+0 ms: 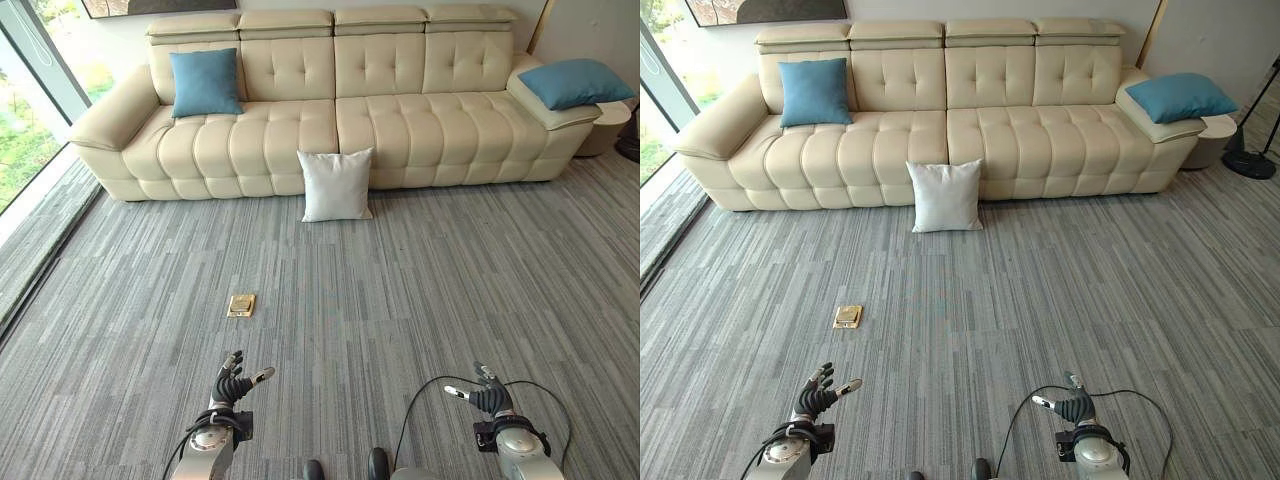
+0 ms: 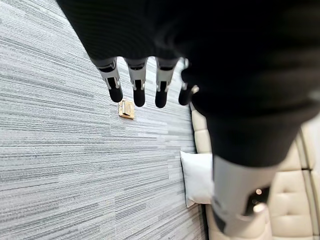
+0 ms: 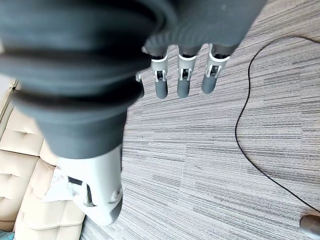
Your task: Pick up all the scattered cushions and arrange them neatly on the sofa.
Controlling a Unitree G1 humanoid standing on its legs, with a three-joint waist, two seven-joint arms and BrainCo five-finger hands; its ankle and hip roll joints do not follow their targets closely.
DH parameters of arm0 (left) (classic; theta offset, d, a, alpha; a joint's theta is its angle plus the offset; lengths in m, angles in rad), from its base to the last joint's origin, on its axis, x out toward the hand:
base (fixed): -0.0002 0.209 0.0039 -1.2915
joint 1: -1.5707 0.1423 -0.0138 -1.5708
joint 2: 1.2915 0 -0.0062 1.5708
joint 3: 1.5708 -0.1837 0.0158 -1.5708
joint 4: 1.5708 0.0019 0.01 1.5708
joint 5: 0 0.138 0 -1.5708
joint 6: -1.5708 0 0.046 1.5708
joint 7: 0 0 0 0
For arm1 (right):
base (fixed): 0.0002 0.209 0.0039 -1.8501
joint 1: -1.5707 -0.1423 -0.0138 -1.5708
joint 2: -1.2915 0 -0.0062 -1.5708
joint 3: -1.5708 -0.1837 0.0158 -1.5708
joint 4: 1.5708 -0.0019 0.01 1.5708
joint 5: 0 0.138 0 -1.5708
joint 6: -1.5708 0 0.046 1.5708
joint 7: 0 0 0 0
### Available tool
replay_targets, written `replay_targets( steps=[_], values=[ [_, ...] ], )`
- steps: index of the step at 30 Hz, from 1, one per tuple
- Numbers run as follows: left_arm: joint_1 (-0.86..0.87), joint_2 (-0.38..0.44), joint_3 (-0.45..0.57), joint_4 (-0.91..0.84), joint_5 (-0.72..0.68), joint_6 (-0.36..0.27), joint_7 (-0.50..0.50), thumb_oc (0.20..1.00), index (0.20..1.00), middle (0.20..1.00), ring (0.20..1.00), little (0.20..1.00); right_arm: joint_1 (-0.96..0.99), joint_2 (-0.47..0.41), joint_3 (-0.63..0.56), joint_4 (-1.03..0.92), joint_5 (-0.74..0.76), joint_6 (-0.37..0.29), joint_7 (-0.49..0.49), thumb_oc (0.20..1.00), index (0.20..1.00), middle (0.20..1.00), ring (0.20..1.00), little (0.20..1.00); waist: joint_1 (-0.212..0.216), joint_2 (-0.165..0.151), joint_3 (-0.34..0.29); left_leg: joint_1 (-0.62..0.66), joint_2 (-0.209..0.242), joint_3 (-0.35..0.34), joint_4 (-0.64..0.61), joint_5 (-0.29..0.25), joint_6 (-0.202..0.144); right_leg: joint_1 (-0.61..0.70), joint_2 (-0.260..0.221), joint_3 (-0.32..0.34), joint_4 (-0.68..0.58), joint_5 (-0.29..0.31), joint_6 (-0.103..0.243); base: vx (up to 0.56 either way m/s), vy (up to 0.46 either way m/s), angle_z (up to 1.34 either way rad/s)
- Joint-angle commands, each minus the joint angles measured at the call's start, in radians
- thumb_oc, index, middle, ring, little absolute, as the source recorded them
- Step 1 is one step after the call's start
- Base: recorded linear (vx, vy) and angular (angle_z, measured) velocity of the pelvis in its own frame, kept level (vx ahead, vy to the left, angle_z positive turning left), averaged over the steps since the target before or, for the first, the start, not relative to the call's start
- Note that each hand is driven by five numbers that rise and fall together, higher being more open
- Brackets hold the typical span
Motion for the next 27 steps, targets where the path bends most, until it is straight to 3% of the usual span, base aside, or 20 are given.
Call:
replay_targets(
  steps=[1, 27],
  values=[
    [-0.036, 0.036, 0.016, 0.032, 0.018, -0.022, -0.003, 1.000, 1.000, 1.000, 1.000, 1.000, -0.036, -0.023, 0.012, -0.020, -0.009, -0.020, -0.017, 1.000, 1.000, 1.000, 1.000, 1.000, -0.011, -0.028, -0.032, 0.025, 0.061, -0.019, -0.001, -0.062, -0.090, 0.016, -0.090, 0.020, 0.001, -0.106, 0.111, 0.00, 0.000, 0.00],
    [-0.002, 0.033, 0.029, 0.035, -0.015, -0.013, -0.005, 1.000, 1.000, 1.000, 1.000, 1.000, -0.047, -0.020, 0.036, 0.005, -0.009, -0.008, -0.011, 1.000, 1.000, 1.000, 1.000, 1.000, 0.012, -0.036, -0.031, 0.025, 0.055, -0.042, -0.001, -0.067, -0.088, 0.027, -0.095, -0.002, 0.001, -0.111, 0.112, 0.00, 0.000, 0.01]
  ],
)
